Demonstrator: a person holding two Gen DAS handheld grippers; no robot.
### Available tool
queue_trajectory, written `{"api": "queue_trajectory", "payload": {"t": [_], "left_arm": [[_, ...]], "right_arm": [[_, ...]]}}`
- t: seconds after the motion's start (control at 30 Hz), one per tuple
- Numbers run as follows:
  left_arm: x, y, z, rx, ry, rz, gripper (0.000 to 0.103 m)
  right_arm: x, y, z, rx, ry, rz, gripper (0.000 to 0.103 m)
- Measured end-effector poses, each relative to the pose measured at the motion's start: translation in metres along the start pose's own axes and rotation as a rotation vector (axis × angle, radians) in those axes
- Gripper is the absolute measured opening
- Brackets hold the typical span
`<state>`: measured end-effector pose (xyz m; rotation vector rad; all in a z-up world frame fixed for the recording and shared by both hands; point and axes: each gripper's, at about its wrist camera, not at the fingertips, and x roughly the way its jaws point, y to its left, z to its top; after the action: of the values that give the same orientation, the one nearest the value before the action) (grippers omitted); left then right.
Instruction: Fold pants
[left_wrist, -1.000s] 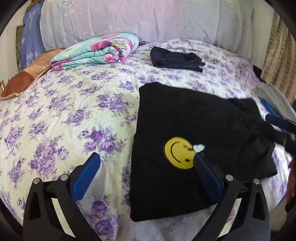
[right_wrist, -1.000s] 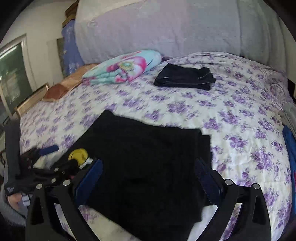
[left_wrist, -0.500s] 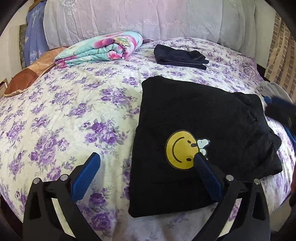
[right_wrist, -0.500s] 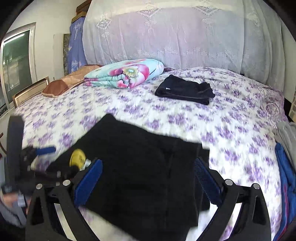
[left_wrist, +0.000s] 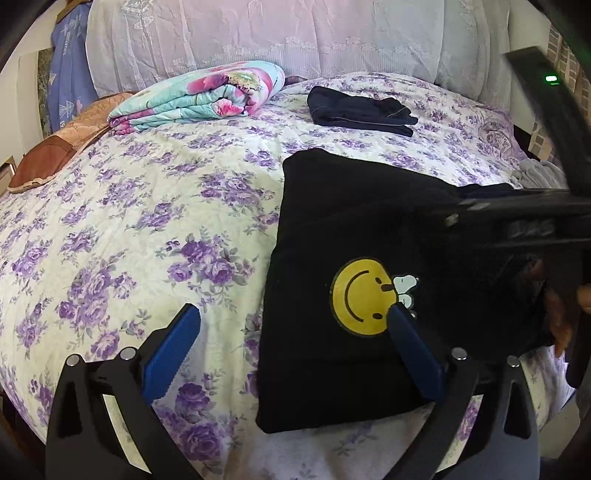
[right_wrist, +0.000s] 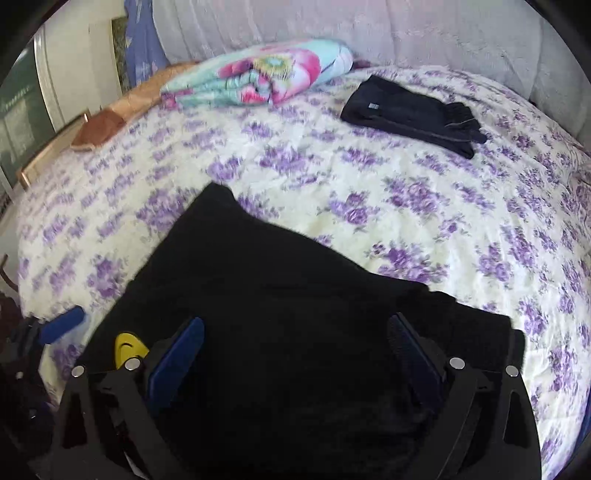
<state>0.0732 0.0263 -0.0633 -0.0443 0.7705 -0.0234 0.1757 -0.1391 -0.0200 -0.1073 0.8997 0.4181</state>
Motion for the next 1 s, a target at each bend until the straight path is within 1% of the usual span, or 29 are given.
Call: {"api": "queue_trajectory", "payload": {"t": [0.1,0.13,0.17,0.23,0.27,0.3,0.33,0.37,0.4,0.43,0.47,0.5,0.57,0.63,0.67,0.7,0.77,0.8,0.83,0.87,0.9,0.93,0.97,1.0], "left_arm": [[0.000,0.001,-0.001,-0.009,0.001,-0.009,0.099],[0.000,0.002,0.000,-0.011,0.003,-0.013,0.099],[-0.002,0.003,0.001,-0.010,0.003,-0.025,0.099],[-0.007,0.009,0.004,-0.015,-0.003,-0.054,0.099],[-0.008,0.016,0.006,-0.032,-0.004,-0.083,0.099],[-0.008,0.023,0.008,-0.056,0.008,-0.129,0.099],[-0.004,0.032,0.010,-0.095,0.040,-0.211,0.099],[0.000,0.038,0.011,-0.125,0.062,-0.267,0.099],[0.007,0.045,0.013,-0.162,0.084,-0.325,0.099],[0.013,0.050,0.014,-0.186,0.102,-0.361,0.099],[0.019,0.053,0.016,-0.194,0.118,-0.382,0.098],[0.023,0.052,0.018,-0.187,0.125,-0.397,0.098],[0.028,0.047,0.023,-0.155,0.140,-0.441,0.098],[0.037,0.035,0.028,-0.113,0.173,-0.496,0.098],[0.042,0.031,0.031,-0.090,0.180,-0.499,0.098],[0.048,0.026,0.034,-0.066,0.190,-0.499,0.098],[0.060,0.019,0.039,-0.057,0.212,-0.504,0.097],[0.061,0.018,0.041,-0.060,0.212,-0.523,0.088],[0.062,0.017,0.044,-0.066,0.213,-0.539,0.068],[0.061,0.019,0.047,-0.078,0.219,-0.539,0.064],[0.061,0.023,0.050,-0.107,0.224,-0.558,0.050],[0.061,0.029,0.052,-0.139,0.232,-0.587,0.037],[0.060,0.033,0.055,-0.162,0.236,-0.603,0.028],[0.057,0.035,0.059,-0.173,0.237,-0.618,0.025]], "right_arm": [[-0.034,-0.022,-0.010,0.079,-0.073,0.085,0.099],[-0.044,-0.031,-0.016,0.102,-0.097,0.099,0.099],[-0.057,-0.042,-0.026,0.132,-0.131,0.107,0.099],[-0.071,-0.064,-0.042,0.173,-0.163,0.100,0.099],[-0.076,-0.079,-0.056,0.206,-0.164,0.089,0.099],[-0.077,-0.091,-0.066,0.238,-0.152,0.090,0.099],[-0.075,-0.104,-0.077,0.285,-0.132,0.100,0.099],[-0.069,-0.119,-0.088,0.349,-0.102,0.139,0.099],[-0.062,-0.131,-0.096,0.414,-0.073,0.199,0.099],[-0.052,-0.142,-0.104,0.492,-0.041,0.282,0.099],[-0.039,-0.152,-0.111,0.586,-0.014,0.407,0.100],[-0.034,-0.155,-0.112,0.622,-0.019,0.461,0.100],[-0.024,-0.157,-0.106,0.649,-0.039,0.518,0.100],[-0.007,-0.154,-0.093,0.663,-0.022,0.597,0.100],[0.000,-0.152,-0.088,0.651,-0.006,0.595,0.100],[0.004,-0.149,-0.082,0.632,-0.009,0.587,0.100],[0.008,-0.145,-0.076,0.611,-0.017,0.598,0.098],[0.008,-0.145,-0.076,0.594,-0.018,0.589,0.083],[0.008,-0.147,-0.078,0.592,-0.011,0.576,0.069],[0.010,-0.152,-0.081,0.613,-0.008,0.573,0.049],[0.012,-0.159,-0.085,0.641,-0.008,0.590,0.039],[0.012,-0.161,-0.087,0.650,-0.012,0.596,0.038],[0.010,-0.161,-0.087,0.650,-0.017,0.594,0.036],[0.007,-0.159,-0.083,0.638,-0.024,0.591,0.035]]}}
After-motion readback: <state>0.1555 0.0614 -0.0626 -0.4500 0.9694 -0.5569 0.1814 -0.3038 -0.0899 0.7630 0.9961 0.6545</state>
